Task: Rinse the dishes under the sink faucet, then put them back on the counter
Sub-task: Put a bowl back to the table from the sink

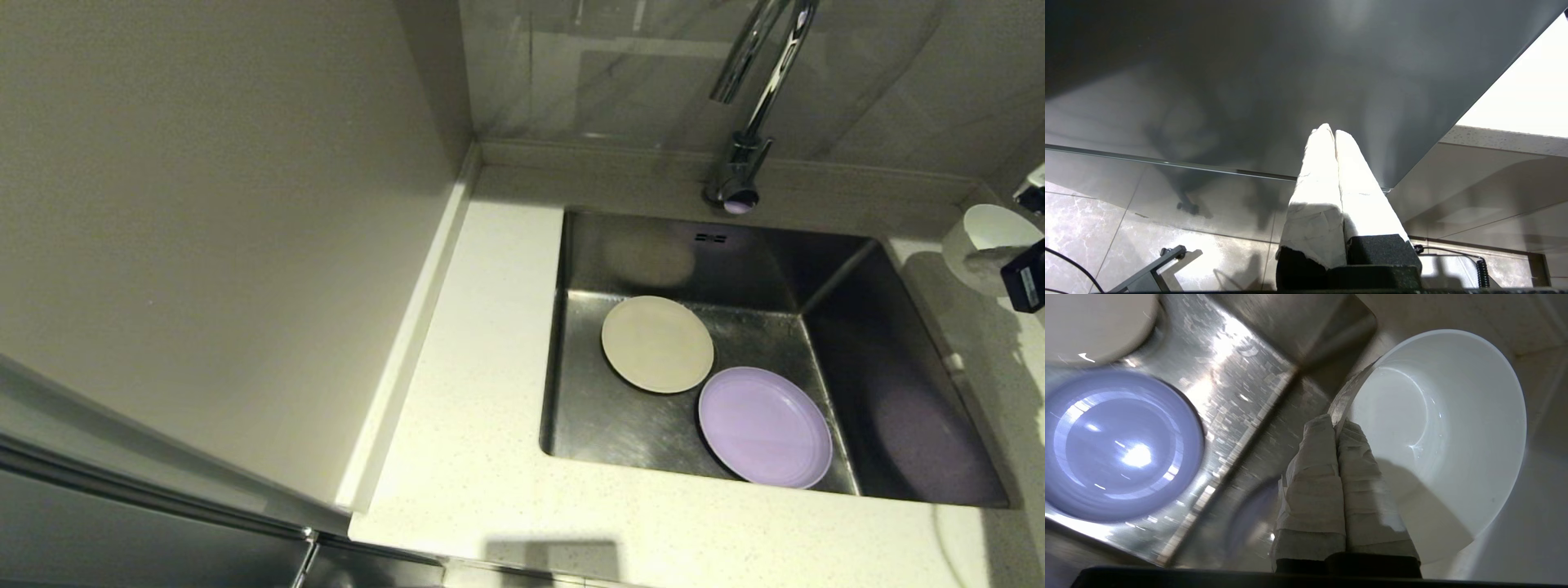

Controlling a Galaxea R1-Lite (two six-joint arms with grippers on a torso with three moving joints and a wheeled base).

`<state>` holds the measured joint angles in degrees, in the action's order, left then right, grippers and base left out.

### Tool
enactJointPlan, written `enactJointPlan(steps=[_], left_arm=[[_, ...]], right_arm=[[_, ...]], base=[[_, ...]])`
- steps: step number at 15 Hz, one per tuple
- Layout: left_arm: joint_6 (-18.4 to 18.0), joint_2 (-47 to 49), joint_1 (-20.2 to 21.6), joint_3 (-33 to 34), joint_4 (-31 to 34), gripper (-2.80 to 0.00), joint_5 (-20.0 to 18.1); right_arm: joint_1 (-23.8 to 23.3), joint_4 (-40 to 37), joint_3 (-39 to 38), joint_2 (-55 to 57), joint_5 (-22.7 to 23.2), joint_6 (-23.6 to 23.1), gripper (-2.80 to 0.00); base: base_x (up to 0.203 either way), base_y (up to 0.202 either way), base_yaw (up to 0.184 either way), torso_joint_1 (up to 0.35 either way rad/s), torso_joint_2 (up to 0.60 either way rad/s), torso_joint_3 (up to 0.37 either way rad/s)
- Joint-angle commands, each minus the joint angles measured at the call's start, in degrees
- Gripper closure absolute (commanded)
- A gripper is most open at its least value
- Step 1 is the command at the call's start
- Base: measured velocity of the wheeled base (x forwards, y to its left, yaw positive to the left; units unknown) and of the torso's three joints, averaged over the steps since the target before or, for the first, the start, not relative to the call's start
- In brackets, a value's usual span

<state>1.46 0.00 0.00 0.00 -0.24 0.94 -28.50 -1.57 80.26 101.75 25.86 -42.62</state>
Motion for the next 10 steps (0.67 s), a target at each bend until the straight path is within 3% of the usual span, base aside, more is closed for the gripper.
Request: enactJointPlan(steps=[1, 3, 7, 10], left_arm=[[0.0, -0.18, 0.0, 0.0, -0.02, 0.0, 0.03], [0.04, -0.18, 0.0, 0.0, -0.02, 0.0, 0.03], [-0.01, -0.18, 0.0, 0.0, -0.02, 0.0, 0.03], [0.03, -0.18, 0.0, 0.0, -0.02, 0.0, 0.03]], right_arm=[[-0.77, -0.18, -0.27, 1.49, -0.99, -2.21, 0.0], [-0.86, -0.27, -0.96, 2.03, -4.27, -3.59, 0.0], [-0.86, -0.19, -1.57, 3.34, -4.99, -4.46, 0.0], [0.84, 0.46, 1.68, 5.5, -8.27, -4.68, 0.0]], base=[[0.0, 0.0, 0.0, 0.0, 0.0, 0.0], [0.0, 0.0, 0.0, 0.0, 0.0, 0.0], [0.0, 0.0, 0.0, 0.0, 0.0, 0.0], [0.0, 0.0, 0.0, 0.0, 0.0, 0.0]])
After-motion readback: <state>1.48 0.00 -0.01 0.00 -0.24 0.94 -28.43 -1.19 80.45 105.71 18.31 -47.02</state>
